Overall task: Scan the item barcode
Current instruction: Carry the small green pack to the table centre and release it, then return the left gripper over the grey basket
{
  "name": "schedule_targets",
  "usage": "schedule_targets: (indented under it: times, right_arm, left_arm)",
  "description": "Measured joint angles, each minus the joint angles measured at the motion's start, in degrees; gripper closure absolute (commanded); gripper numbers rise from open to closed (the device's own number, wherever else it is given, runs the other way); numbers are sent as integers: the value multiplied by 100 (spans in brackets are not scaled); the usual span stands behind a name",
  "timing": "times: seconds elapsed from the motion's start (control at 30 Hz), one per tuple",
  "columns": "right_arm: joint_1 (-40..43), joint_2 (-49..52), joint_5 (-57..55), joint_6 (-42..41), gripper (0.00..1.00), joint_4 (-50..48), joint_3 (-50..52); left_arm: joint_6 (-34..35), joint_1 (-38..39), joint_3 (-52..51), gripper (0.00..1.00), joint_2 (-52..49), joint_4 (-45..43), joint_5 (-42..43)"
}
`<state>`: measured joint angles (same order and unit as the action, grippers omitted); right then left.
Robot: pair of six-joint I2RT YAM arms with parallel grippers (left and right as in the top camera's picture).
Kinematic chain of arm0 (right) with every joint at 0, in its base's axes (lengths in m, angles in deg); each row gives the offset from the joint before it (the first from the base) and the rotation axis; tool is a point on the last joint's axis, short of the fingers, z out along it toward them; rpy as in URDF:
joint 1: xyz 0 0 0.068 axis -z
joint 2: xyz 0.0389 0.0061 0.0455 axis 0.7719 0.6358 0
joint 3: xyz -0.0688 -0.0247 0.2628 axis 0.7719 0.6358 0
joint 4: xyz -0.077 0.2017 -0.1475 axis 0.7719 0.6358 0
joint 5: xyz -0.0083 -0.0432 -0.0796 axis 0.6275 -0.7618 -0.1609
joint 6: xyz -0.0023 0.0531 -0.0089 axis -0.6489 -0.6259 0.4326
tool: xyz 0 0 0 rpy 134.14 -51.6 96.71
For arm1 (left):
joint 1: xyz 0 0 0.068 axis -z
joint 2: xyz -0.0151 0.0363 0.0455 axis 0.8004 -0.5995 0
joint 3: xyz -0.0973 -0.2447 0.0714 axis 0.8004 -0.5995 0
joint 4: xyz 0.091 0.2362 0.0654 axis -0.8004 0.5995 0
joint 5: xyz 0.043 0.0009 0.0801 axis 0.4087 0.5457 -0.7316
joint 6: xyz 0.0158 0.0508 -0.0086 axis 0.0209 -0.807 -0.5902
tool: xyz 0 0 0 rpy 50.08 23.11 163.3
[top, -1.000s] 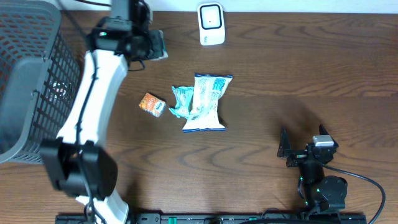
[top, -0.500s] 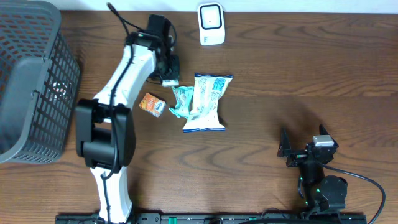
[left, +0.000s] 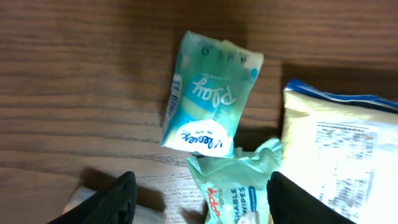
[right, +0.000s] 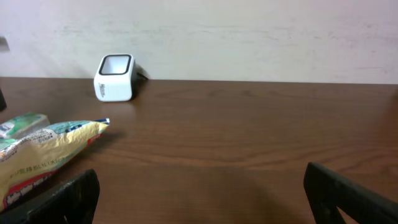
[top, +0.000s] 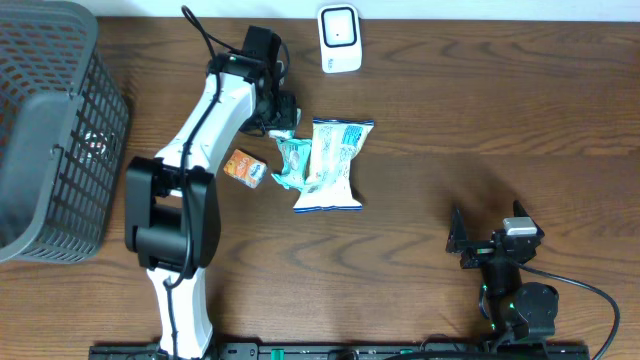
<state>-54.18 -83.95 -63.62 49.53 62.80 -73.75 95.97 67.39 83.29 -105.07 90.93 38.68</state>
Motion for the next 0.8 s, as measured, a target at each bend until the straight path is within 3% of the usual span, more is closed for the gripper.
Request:
schedule_targets:
  times: [0.17, 0.4, 0.5, 0.57, 0.8]
  right_arm:
    - [0, 0, 0, 0, 1, 0, 0]
    - [0, 0, 2, 0, 1, 0, 0]
    - [0, 0, 0, 0, 1, 0, 0]
    - [0, 0, 0, 0, 1, 0, 0]
    - [0, 0, 0, 0, 1, 0, 0]
  left_arm:
    - [-2, -149, 0, 32, 737, -153, 0]
    - [-2, -704, 20, 31, 2568, -332, -4]
    - [0, -933, 52, 25, 3121, -330, -2]
    - [2, -1043, 57, 16, 3381, -326, -2]
    - [-2, -1362, 57, 16, 3832, -317, -2]
